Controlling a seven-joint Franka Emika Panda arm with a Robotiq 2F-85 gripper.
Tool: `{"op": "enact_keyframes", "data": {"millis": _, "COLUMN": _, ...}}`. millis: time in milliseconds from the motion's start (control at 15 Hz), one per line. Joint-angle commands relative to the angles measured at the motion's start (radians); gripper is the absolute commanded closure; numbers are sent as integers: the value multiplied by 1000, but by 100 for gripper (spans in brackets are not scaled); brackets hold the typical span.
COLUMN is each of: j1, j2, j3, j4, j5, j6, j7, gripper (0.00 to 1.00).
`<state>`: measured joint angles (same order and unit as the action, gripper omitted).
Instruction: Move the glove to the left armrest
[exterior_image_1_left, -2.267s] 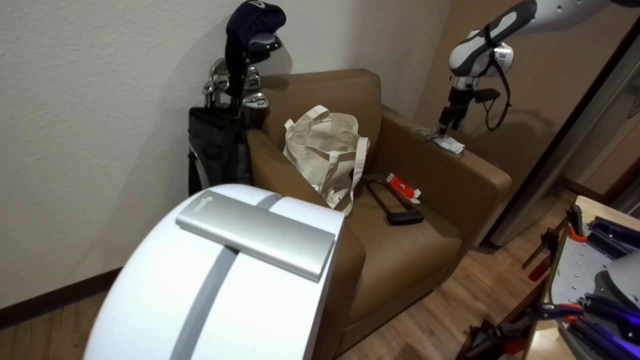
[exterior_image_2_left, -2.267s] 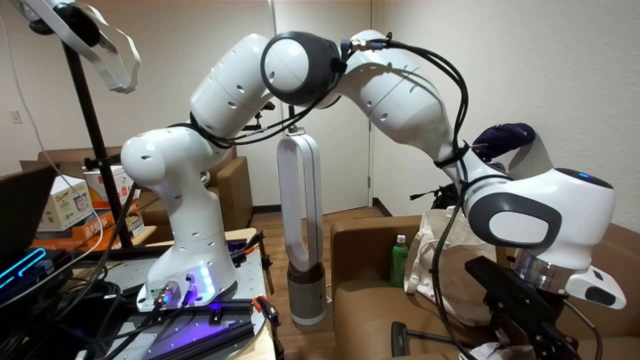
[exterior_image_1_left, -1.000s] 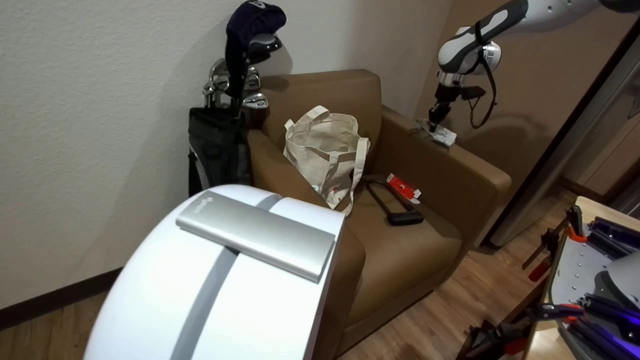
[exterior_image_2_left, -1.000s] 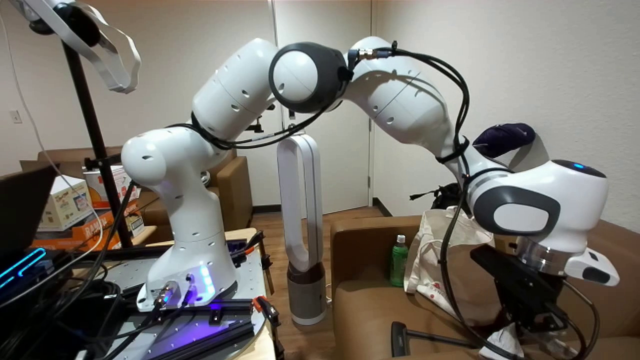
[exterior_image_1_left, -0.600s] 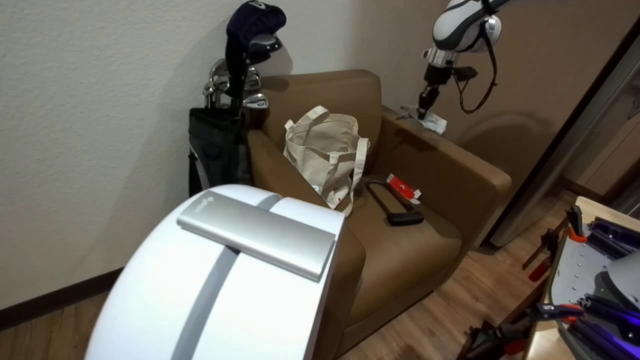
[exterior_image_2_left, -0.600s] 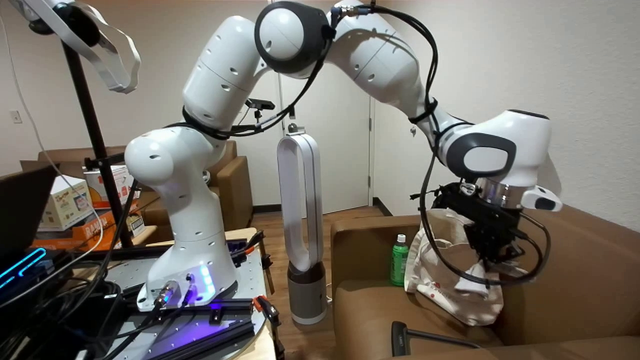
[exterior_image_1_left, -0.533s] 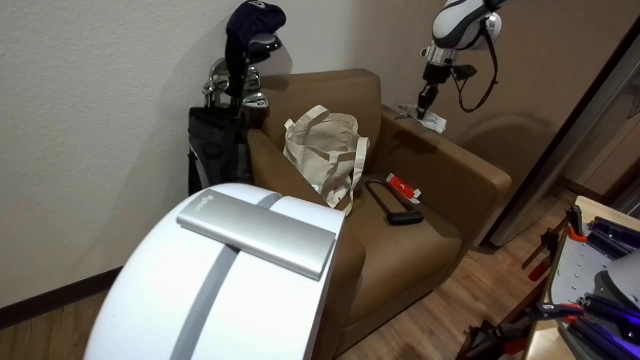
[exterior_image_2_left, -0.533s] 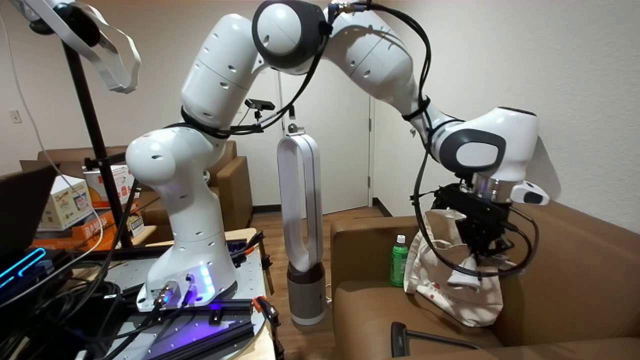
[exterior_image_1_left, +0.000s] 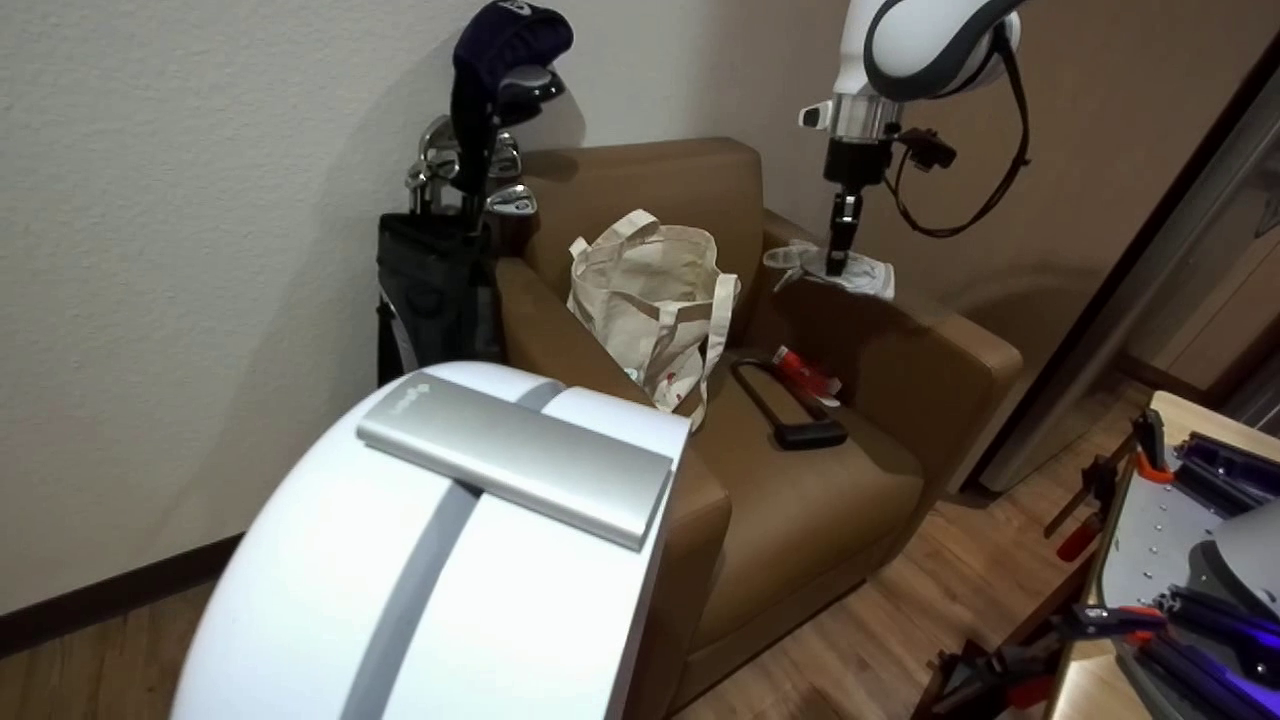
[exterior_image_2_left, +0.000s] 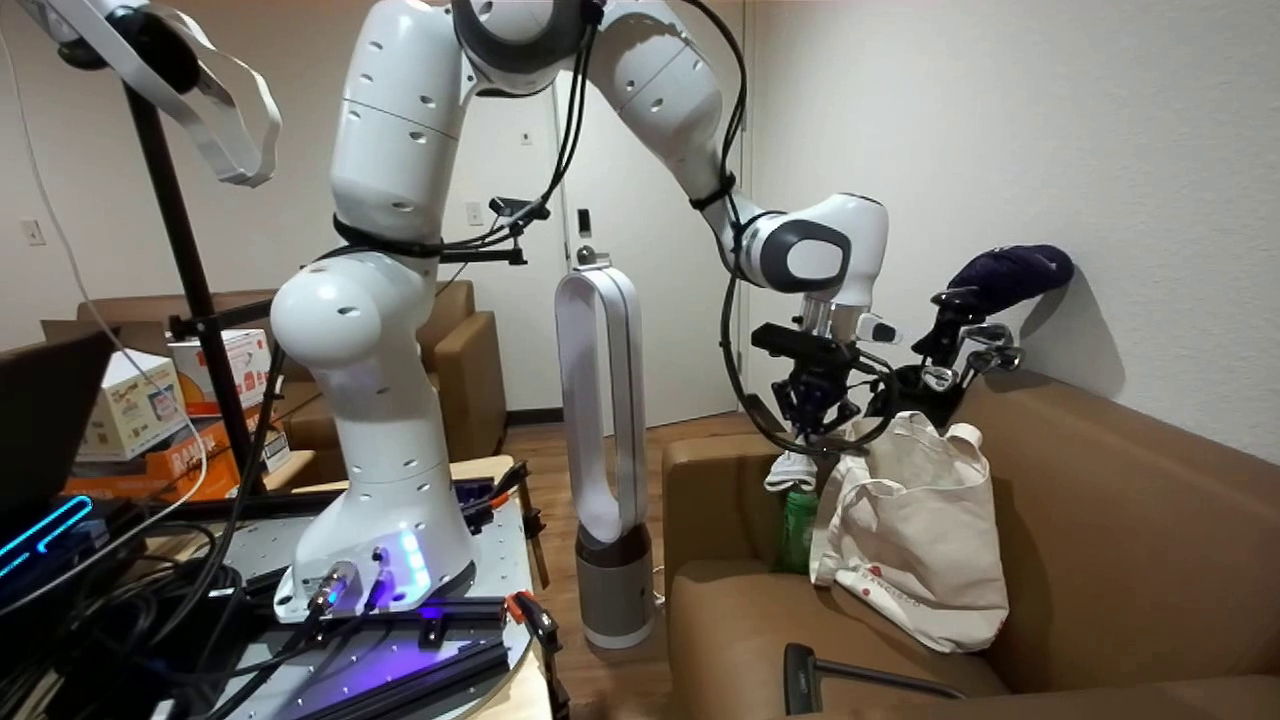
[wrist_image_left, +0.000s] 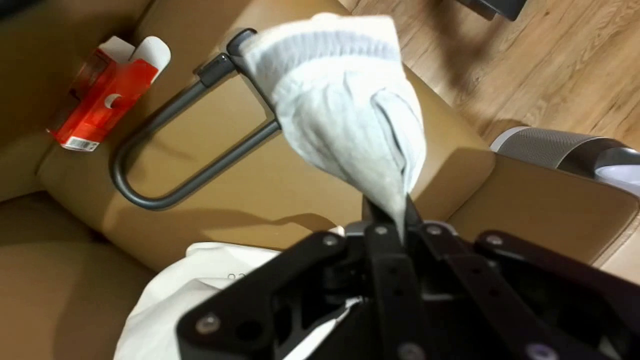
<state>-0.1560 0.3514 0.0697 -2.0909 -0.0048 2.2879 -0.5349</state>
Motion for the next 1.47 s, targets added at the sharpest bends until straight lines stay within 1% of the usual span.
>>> {"op": "enact_keyframes", "data": {"millis": 0, "j1": 18, "j2": -2, "j3": -11, "j4": 3, "j5": 4, "j6": -3, "j7": 1, "gripper": 94}}
{"op": "enact_keyframes", "data": {"millis": 200, "j1": 4, "j2": 13, "j3": -27, "j4": 17, "j5": 3, "j6": -3, "j7": 1, "gripper": 94}}
{"op": "enact_keyframes", "data": {"millis": 267, "j1": 2, "j2": 16, "j3": -30, "j4": 19, "j5": 2, "j6": -3, "j7": 1, "gripper": 98}}
{"op": "enact_keyframes", "data": {"millis": 333, "j1": 11, "j2": 10, "j3": -27, "j4": -5, "j5": 40, "j6": 29, "j7": 73, "gripper": 98}}
{"op": "enact_keyframes", "data": {"millis": 400, "j1": 14, "j2": 5, "j3": -22, "j4": -19, "j5": 75, "j6": 46, "j7": 103, "gripper": 98}}
{"op": "enact_keyframes", "data": {"millis": 467, "j1": 12, "j2": 1, "j3": 1, "j4": -33, "j5": 147, "j6": 19, "j7": 123, "gripper": 98}}
{"op": "enact_keyframes", "data": {"millis": 667, "j1": 37, "j2": 0, "j3": 33, "j4": -76, "j5": 291, "j6": 86, "j7": 212, "gripper": 98}}
{"op": "enact_keyframes", "data": {"millis": 800, "j1": 69, "j2": 4, "j3": 52, "j4": -98, "j5": 364, "j6": 158, "j7": 292, "gripper": 98}}
{"op": "enact_keyframes", "data": {"millis": 867, "j1": 94, "j2": 1, "j3": 68, "j4": -116, "j5": 400, "j6": 214, "j7": 334, "gripper": 98}}
{"op": "enact_keyframes", "data": {"millis": 933, "j1": 112, "j2": -1, "j3": 79, "j4": -130, "j5": 414, "j6": 255, "j7": 352, "gripper": 98}}
{"op": "enact_keyframes", "data": {"millis": 1067, "j1": 126, "j2": -10, "j3": 96, "j4": -156, "j5": 413, "j6": 334, "j7": 331, "gripper": 98}}
{"op": "enact_keyframes", "data": {"millis": 1133, "j1": 118, "j2": 17, "j3": 87, "j4": -113, "j5": 386, "j6": 270, "j7": 327, "gripper": 94}}
{"op": "enact_keyframes", "data": {"millis": 1200, "j1": 127, "j2": 16, "j3": 95, "j4": -122, "j5": 385, "j6": 298, "j7": 333, "gripper": 94}}
{"op": "enact_keyframes", "data": {"millis": 1333, "j1": 129, "j2": 16, "j3": 98, "j4": -127, "j5": 385, "j6": 310, "j7": 335, "gripper": 94}}
{"op": "enact_keyframes", "data": {"millis": 1400, "j1": 123, "j2": 20, "j3": 113, "j4": -122, "j5": 411, "j6": 311, "j7": 322, "gripper": 98}}
